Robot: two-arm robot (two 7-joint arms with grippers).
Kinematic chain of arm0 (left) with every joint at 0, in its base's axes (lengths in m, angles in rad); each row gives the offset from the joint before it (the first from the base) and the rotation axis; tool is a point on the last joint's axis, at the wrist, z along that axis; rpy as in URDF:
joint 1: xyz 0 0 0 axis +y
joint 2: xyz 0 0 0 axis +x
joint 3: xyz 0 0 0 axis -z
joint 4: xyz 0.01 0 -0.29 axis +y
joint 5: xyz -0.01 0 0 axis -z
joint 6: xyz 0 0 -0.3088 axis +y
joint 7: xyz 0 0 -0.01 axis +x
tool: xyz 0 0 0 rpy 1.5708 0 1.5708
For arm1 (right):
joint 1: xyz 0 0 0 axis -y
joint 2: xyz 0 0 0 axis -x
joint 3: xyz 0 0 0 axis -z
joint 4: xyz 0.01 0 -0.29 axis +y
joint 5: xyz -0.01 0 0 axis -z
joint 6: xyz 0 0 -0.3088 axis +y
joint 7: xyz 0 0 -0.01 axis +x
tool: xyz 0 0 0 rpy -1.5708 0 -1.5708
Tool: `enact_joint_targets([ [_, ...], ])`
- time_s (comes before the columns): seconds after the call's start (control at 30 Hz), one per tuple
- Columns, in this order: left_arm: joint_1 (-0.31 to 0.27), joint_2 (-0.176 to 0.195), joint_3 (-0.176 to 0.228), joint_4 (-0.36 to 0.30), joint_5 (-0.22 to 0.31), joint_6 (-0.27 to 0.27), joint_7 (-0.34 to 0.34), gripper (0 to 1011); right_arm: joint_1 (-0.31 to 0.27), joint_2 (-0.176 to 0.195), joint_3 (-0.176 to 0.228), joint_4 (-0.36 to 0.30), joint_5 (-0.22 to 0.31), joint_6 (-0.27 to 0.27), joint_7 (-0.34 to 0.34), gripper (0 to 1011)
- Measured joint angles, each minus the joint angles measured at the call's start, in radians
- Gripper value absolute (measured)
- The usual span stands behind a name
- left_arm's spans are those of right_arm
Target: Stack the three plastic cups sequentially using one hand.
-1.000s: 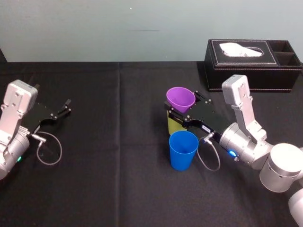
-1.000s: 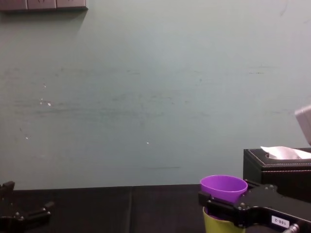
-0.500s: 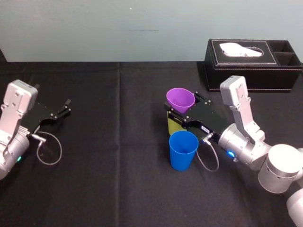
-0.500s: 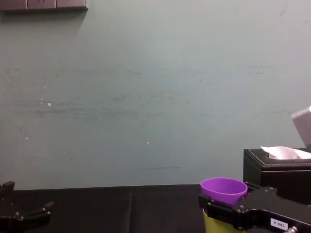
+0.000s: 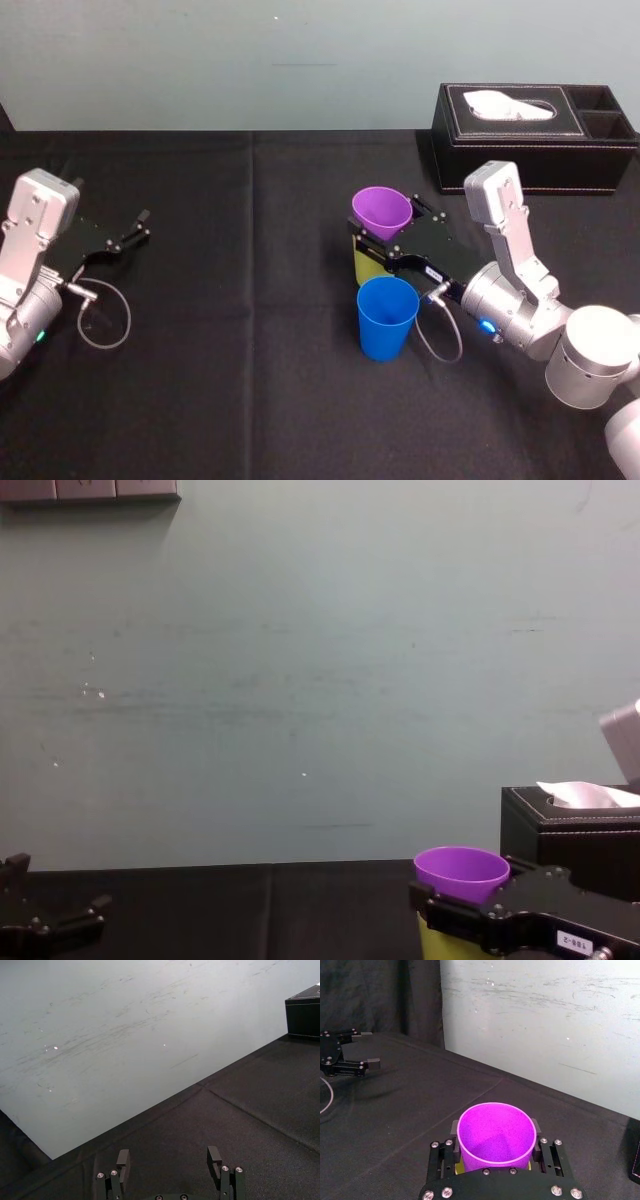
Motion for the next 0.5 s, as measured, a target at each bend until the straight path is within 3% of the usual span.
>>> enact_joint_targets([
  [0.37,0.0,0.0,0.0,0.0,0.0,0.0,0.0,1011,0.0,0.001,0.0,-0.001,0.001,0.0,0.0,1002],
  [0.5,0.0,0.0,0.0,0.0,0.0,0.0,0.0,1011,0.0,0.001,0.0,-0.001,0.001,0.0,0.0,1002],
])
